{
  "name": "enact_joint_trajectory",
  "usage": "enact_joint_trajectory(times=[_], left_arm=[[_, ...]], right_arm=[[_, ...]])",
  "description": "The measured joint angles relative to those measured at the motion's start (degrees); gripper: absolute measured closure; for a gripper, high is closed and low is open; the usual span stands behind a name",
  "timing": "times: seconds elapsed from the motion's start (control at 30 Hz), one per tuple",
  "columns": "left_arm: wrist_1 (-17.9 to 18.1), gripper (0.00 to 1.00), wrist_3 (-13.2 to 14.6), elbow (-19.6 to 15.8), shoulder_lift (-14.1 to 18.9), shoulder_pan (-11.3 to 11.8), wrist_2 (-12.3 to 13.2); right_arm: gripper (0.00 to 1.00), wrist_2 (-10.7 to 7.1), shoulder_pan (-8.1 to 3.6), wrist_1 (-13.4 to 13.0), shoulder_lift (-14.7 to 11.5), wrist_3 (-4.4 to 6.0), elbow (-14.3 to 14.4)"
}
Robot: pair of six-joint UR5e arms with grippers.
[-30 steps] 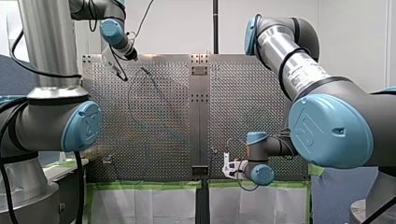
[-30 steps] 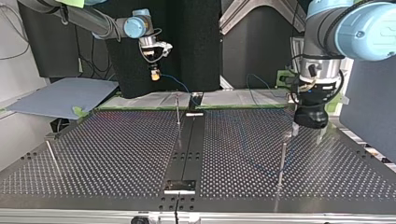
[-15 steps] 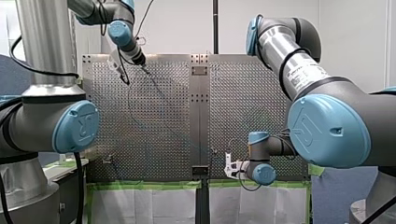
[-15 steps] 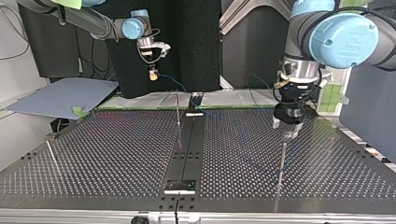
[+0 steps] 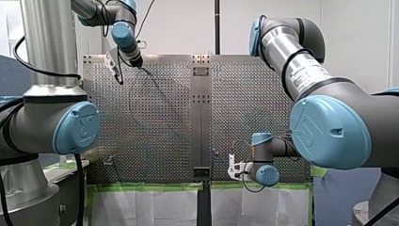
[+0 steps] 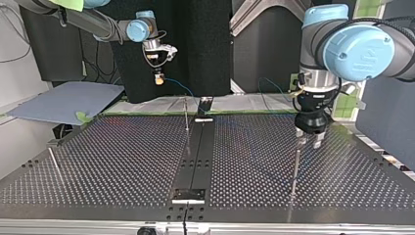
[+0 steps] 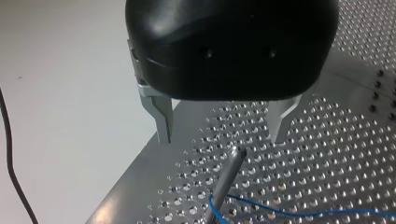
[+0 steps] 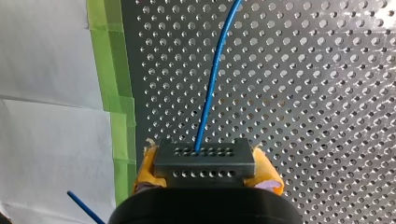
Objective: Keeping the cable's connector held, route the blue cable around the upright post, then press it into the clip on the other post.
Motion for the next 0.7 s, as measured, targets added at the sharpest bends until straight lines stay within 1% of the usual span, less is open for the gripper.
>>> enact_joint_trajectory(times=[0.33,0.43,0.57,0.7], left_arm=[[0.12,0.00,6.17,0.02,-0.52,1.10,-0.03],[0.14,0.00,7.77,0.02,-0.52,1.31,-0.22],[-0.02,0.00,9.97,0.02,-0.51,1.51,-1.15],[-0.08,0.00,12.28,0.01,-0.49,1.50,-2.38]], right_arm=[[1.00,-0.09,-0.01,0.33,0.00,0.02,0.00],[1.00,-0.08,-0.01,0.52,0.00,-0.16,0.00],[1.00,-0.06,-0.01,0.77,0.00,-0.43,0.00],[1.00,-0.07,-0.01,0.68,0.01,-0.41,-0.01]])
